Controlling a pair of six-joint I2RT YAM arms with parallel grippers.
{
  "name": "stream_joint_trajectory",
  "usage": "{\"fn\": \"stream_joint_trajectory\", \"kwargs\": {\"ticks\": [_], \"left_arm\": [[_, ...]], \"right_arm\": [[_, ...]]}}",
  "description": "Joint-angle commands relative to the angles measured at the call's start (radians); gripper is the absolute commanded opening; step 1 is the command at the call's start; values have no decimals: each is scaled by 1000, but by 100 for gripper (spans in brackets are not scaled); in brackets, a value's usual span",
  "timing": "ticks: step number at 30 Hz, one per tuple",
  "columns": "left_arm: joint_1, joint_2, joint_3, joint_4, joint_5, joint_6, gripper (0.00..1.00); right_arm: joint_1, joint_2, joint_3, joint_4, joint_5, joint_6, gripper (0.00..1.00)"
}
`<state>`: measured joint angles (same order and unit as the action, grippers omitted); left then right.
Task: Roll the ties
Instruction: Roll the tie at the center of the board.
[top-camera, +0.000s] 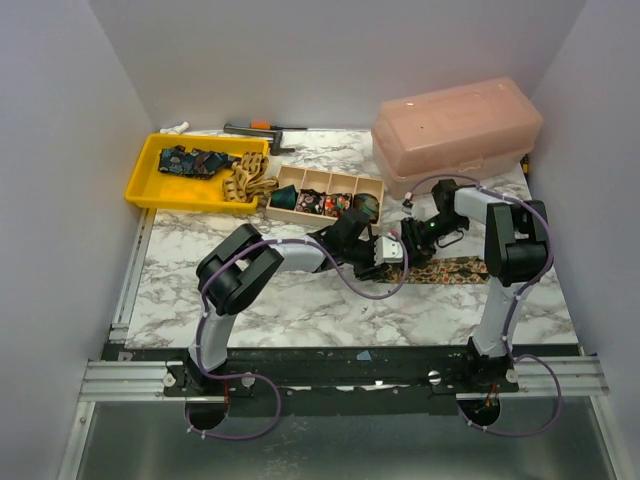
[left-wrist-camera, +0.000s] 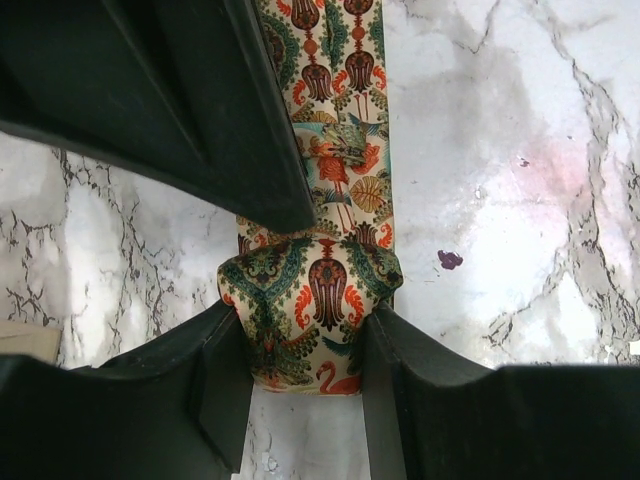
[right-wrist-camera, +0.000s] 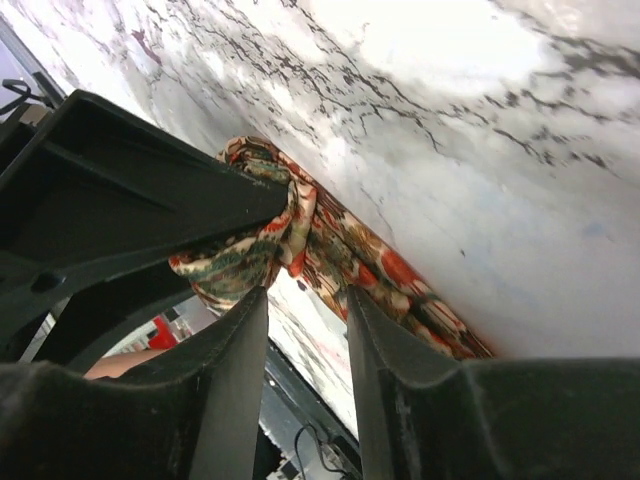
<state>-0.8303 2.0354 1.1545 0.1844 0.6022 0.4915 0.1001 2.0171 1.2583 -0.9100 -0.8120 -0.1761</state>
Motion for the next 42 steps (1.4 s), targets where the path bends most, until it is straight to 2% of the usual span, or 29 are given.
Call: {"fn": "stream_joint_trajectory", "kwargs": {"ticks": [1,3,6,10,15,16,18,19,21,23,26,33,36,39,42], "left_arm": [[-9,137,-61,-314,-192,32,30],[-10,137,-60,-322,-187,32,30],[-10,133,-61,-325,-182,32,31],[-10,130,-59,-331,-174,33,31],[-10,129,-56,-333,-170,32,32],[-11,129,-57,-333,-166,31,32],[-11,129,-56,-333,-167,29,33],[-10,128,-56,-335,-163,28,33],[-10,125,-56,-333,-160,30,35],[-8,118,-57,-325,-147,27,42],[2,88,-59,-287,-108,13,57],[28,-49,-87,-26,14,-150,84],[31,-119,-199,222,40,-200,95],[51,-168,-307,440,72,-240,99],[75,-176,-367,570,125,-248,99]], "right_arm": [[-20,-63,18,-62,-44,-68,44],[-18,-83,-4,-41,-110,-33,49],[9,-88,-31,3,-149,13,52],[26,-59,-44,65,-150,48,52],[30,-5,-56,60,-102,16,49],[29,0,-59,66,-97,14,39],[30,6,-59,86,-63,22,12],[30,8,-59,92,-40,25,3],[29,17,-57,97,15,25,0],[29,29,-61,95,74,21,0],[29,44,-72,98,164,18,0],[30,82,-71,126,333,46,0],[29,106,-60,117,382,43,0],[29,132,-52,96,398,20,0],[29,170,-28,55,358,-26,0]]}}
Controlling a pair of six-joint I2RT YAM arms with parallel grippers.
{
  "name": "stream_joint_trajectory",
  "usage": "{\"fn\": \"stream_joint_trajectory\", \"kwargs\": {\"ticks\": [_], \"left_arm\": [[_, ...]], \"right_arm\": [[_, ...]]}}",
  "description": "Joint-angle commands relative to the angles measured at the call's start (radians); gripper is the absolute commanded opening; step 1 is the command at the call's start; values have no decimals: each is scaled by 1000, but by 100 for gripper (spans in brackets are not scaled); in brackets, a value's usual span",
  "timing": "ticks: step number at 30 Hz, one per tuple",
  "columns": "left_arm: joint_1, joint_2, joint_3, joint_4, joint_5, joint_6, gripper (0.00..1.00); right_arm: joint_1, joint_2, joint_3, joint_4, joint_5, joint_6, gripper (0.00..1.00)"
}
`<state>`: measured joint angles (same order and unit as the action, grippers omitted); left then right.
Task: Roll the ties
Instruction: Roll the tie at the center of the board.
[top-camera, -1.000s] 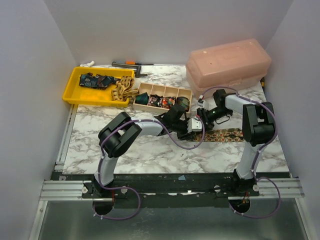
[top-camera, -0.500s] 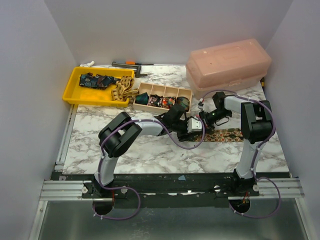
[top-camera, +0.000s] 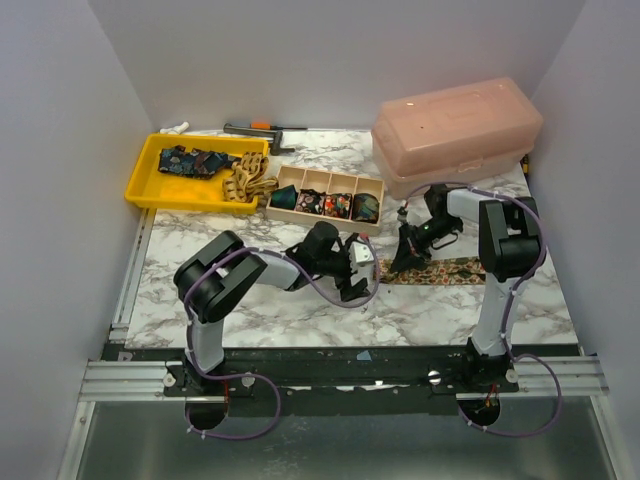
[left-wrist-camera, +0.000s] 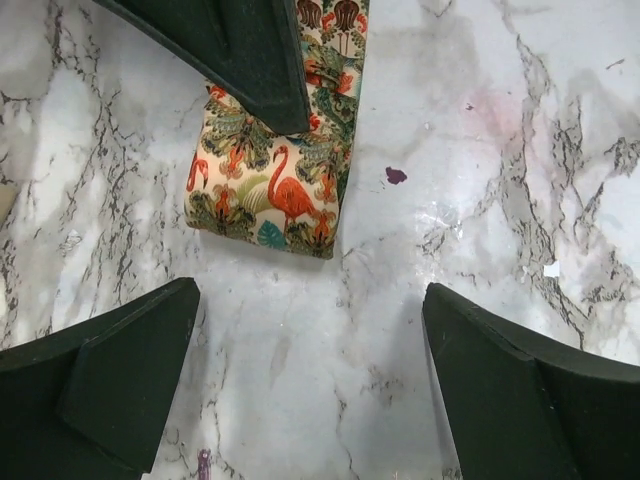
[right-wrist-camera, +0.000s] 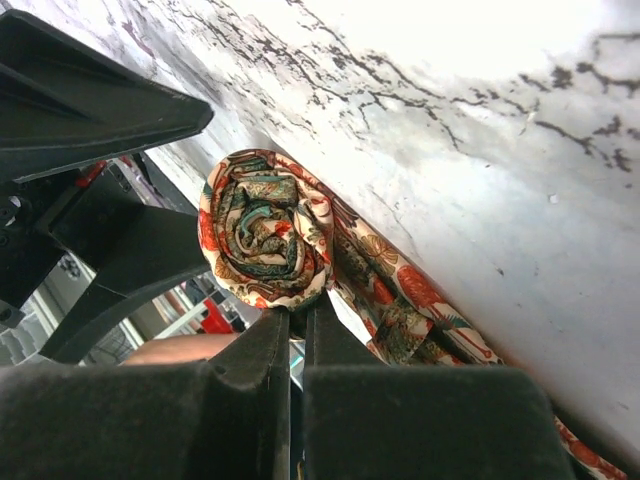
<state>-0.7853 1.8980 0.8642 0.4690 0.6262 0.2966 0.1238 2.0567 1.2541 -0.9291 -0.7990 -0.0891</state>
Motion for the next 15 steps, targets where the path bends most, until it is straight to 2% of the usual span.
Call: {"fn": "stream_joint_trajectory", "kwargs": {"ticks": [1,4,7,11,15], "left_arm": [[36,-35,-87,319,125,-53,99],[38,1,-89,410,156,-83,99],[37,51,-102,553,110,-164,99],[37,68,-178,737,73,-265,99],[32,85,-229,787,41,-279,99]], "right_arm": [[5,138,-20,67,327,-127,0],[5,165,4,41,258,-192,0],[12,195,34,19,161,-222,0],[54,195,23,38,116,-248,0],[71,223,33,47,70,-263,0]]}}
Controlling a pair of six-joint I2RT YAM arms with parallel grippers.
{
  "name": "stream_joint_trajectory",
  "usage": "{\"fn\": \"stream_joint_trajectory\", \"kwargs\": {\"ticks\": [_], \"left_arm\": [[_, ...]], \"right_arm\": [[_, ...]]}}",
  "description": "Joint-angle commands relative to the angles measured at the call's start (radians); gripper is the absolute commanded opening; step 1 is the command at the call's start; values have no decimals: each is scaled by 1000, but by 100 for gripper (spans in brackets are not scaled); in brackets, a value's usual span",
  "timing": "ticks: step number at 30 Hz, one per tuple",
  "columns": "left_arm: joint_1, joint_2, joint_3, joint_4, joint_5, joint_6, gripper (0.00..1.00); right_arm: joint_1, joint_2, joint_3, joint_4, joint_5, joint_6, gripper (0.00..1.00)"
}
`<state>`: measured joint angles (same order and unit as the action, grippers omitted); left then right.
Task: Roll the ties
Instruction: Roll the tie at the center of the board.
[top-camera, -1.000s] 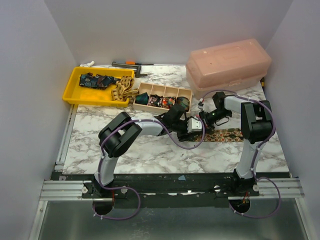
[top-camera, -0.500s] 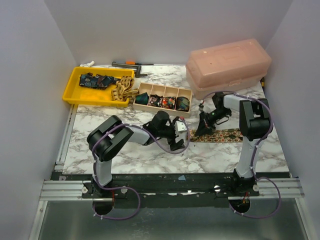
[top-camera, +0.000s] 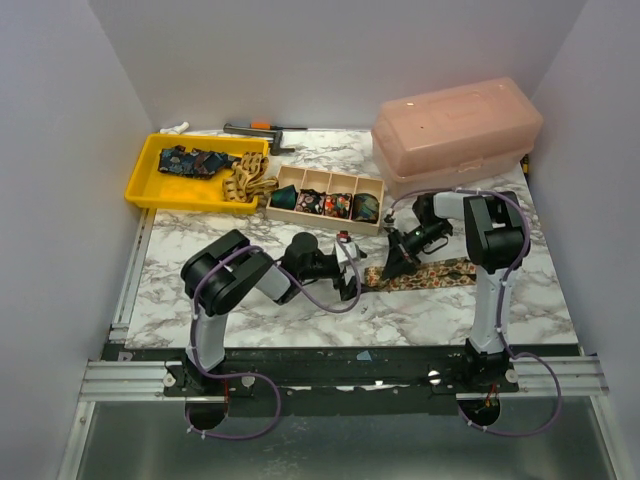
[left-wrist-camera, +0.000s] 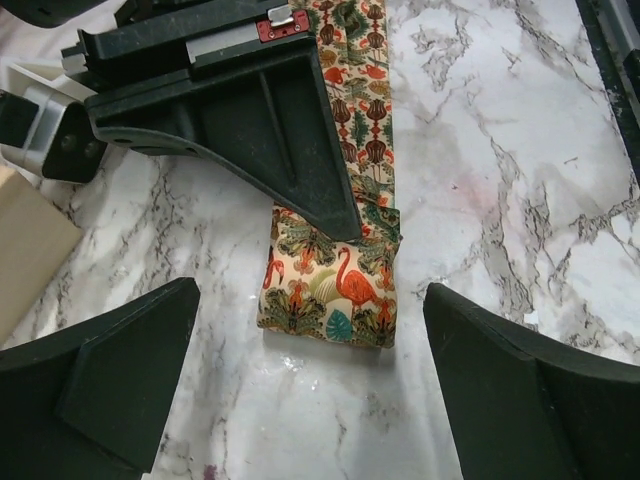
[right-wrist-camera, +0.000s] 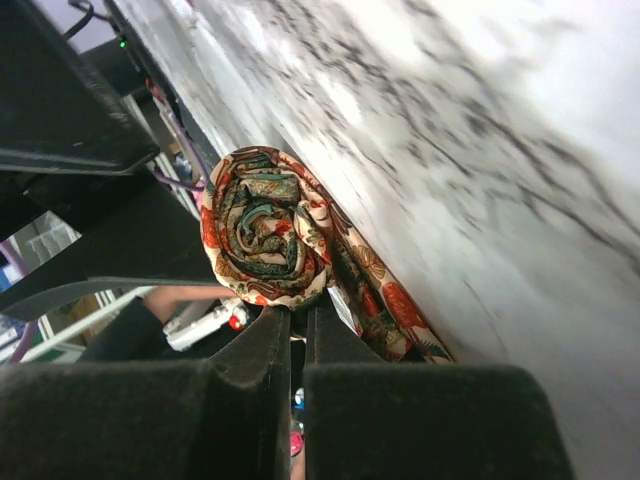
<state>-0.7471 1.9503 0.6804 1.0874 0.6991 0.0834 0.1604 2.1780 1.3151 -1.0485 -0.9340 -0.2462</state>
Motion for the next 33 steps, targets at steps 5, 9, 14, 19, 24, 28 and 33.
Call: {"fn": "stream_joint_trajectory", "kwargs": {"ticks": [5,9,14,19,24,28,33], "left_arm": [[-11,79,-16,198,1,-23,99],[-26,136,25,204,-20,4,98],[-38,175,80,129,-24,69,71],[-43,137,88,-70,-56,172,35],[-41,104,80,-251,-95,238,17],[-42,85,82,-328,-90,225,15],[-43,85,85,-349,-78,226,15]], "right_arm": [[37,150,-4,181,224,-122,0],[37,171,7,172,211,-133,0],[39,196,35,150,205,-141,0],[39,191,32,138,205,-152,0],[36,138,50,97,185,-127,19],[28,35,18,83,114,-101,38],[29,-15,-9,104,-14,-47,37]]}}
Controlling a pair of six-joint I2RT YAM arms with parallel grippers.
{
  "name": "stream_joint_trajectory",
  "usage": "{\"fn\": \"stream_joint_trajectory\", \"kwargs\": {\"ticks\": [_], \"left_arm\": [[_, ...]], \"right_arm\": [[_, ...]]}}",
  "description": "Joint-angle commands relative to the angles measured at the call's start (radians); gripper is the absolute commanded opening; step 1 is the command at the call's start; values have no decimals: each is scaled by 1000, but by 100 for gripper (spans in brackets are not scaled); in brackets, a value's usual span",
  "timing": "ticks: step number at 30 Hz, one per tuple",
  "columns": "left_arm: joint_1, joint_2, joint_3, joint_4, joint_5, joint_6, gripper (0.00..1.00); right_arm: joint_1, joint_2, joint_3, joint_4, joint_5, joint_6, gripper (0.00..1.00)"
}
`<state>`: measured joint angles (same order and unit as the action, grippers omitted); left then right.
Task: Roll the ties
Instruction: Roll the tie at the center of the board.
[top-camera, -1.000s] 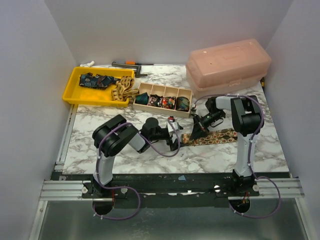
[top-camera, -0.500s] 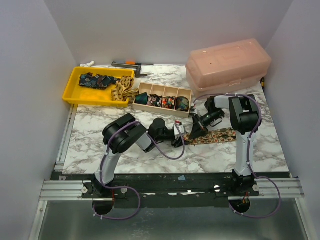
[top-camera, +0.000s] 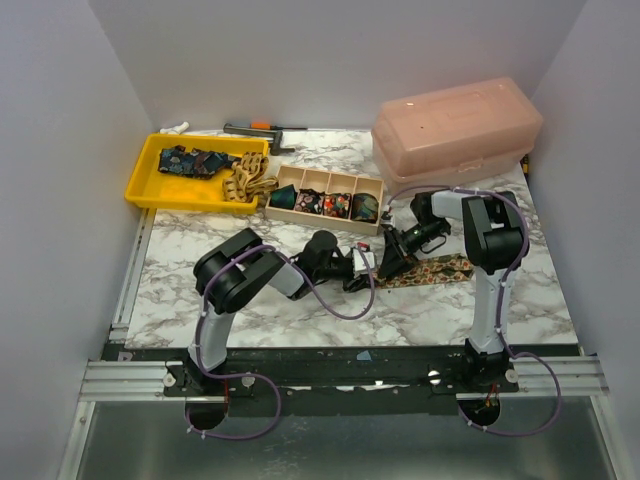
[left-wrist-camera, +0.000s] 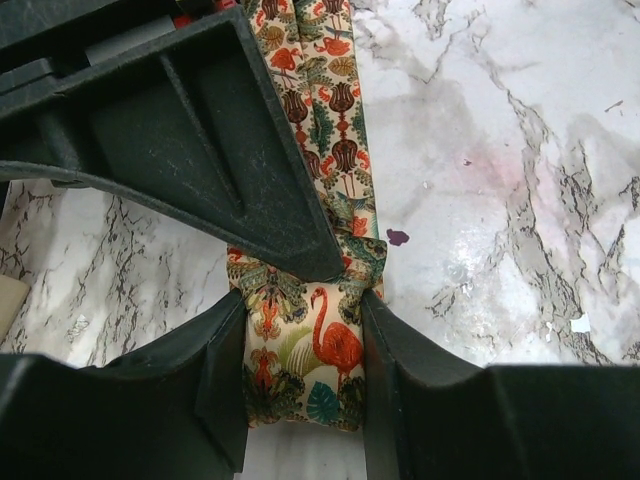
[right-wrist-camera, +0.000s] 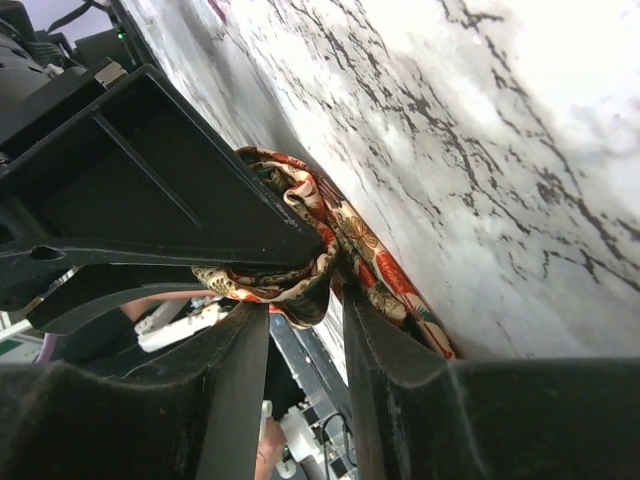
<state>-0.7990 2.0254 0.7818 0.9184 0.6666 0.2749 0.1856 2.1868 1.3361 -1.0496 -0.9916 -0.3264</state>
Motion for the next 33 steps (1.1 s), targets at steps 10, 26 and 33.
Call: {"fn": "stream_joint_trajectory", "kwargs": {"ticks": [10,26,33], "left_arm": [[22,8,-34,-120,14,-15,44],[39,96,-33,325,157,-131,69],[24,155,33,312,163,-143,45]], "right_arm": [[0,-32,-77,206,268,99,0],[0,85,-44,161,453,148,0],[0,88,-34,166,441,148,0]]}}
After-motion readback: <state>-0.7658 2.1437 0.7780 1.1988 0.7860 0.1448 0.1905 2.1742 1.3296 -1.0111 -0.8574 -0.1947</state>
